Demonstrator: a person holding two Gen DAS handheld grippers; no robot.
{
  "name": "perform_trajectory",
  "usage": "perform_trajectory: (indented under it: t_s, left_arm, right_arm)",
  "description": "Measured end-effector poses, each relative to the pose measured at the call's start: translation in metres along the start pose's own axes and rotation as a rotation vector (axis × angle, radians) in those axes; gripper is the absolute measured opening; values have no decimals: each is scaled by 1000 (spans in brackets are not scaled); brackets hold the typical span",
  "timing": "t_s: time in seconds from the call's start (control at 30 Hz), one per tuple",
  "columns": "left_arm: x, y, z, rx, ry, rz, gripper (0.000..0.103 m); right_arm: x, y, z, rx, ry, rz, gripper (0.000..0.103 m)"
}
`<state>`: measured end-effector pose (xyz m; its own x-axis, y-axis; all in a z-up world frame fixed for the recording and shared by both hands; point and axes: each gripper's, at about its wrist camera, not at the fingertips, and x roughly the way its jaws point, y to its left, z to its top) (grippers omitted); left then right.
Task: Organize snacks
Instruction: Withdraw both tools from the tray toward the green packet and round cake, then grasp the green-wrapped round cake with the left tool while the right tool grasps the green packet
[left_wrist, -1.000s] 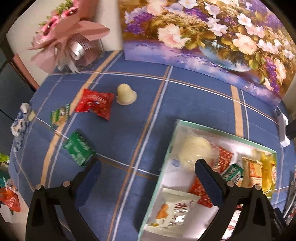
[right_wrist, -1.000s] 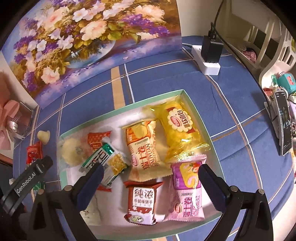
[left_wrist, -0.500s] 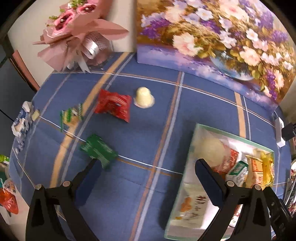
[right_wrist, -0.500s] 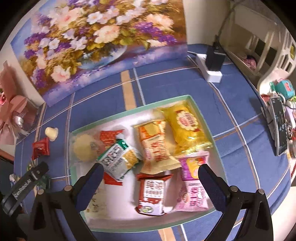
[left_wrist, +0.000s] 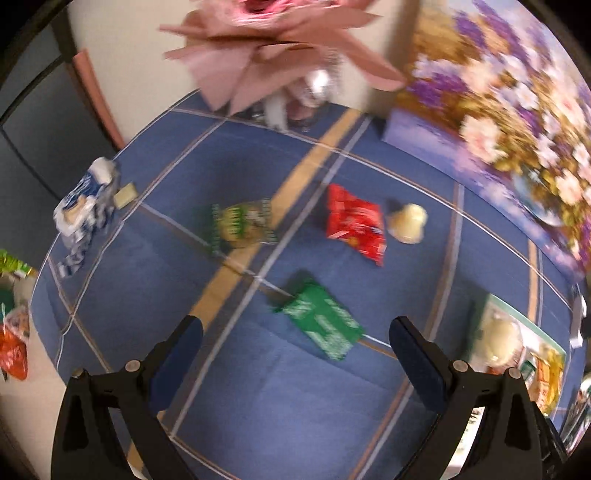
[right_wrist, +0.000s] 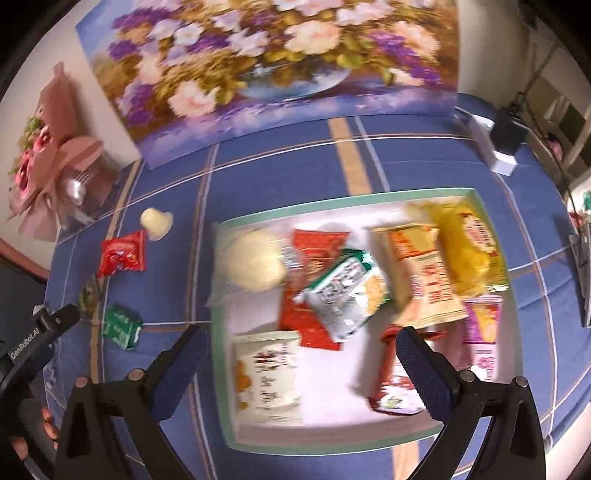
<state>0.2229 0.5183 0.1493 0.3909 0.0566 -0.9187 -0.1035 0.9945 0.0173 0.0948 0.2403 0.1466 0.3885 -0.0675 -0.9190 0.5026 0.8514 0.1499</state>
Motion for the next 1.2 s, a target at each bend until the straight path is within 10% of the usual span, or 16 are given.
perform_trajectory:
  t_s: [0.6,1.2]
  left_arm:
    - [69,28,6,-35,163,-37,101]
    - [81,38,41,94,88,-64,101]
  right_arm:
    - [46,106,-21,-199,66,114,103]
    - [86,158,-20,-340,78,102,103]
